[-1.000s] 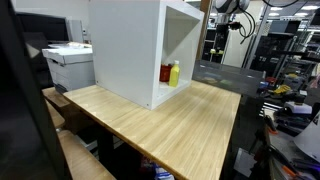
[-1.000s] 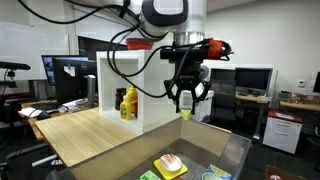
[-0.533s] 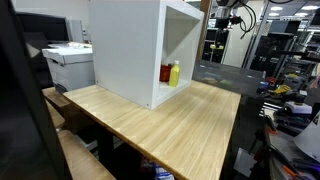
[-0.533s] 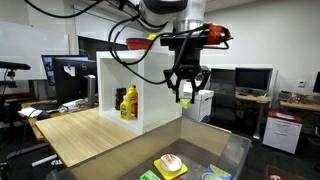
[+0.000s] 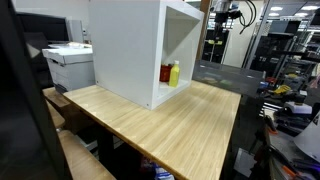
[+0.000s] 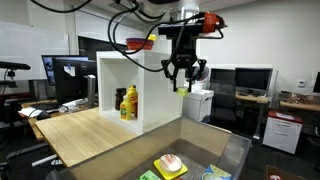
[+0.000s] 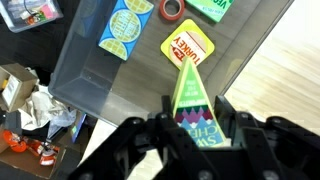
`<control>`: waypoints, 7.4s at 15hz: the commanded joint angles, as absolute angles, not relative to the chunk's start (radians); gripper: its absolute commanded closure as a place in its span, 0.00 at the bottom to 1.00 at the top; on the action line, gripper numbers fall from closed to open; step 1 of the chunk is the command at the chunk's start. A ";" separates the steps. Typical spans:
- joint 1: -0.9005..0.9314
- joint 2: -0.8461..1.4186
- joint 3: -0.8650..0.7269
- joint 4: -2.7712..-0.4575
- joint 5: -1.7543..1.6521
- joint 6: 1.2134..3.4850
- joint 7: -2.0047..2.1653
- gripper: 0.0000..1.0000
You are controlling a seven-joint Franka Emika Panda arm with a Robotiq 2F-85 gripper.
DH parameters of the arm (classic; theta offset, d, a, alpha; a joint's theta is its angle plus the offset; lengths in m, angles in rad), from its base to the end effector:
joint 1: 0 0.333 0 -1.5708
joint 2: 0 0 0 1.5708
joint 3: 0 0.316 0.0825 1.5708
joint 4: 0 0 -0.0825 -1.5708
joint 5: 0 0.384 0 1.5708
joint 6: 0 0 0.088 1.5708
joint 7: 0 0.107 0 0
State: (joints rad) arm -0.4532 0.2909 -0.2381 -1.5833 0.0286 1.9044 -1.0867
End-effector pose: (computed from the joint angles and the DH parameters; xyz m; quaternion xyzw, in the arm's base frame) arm 0.5129 -0.4009 0.4764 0.9799 0.1974 -0.0035 0.0276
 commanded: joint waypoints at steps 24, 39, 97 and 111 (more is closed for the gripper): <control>-0.439 0.248 -0.260 -1.553 0.031 1.797 -1.098 0.53; -0.442 0.219 -0.263 -1.538 0.029 1.766 -1.120 0.78; -0.175 -0.094 -0.192 -1.571 0.070 1.715 -1.289 0.78; -0.098 -0.141 -0.158 -1.650 0.114 1.769 -1.266 0.78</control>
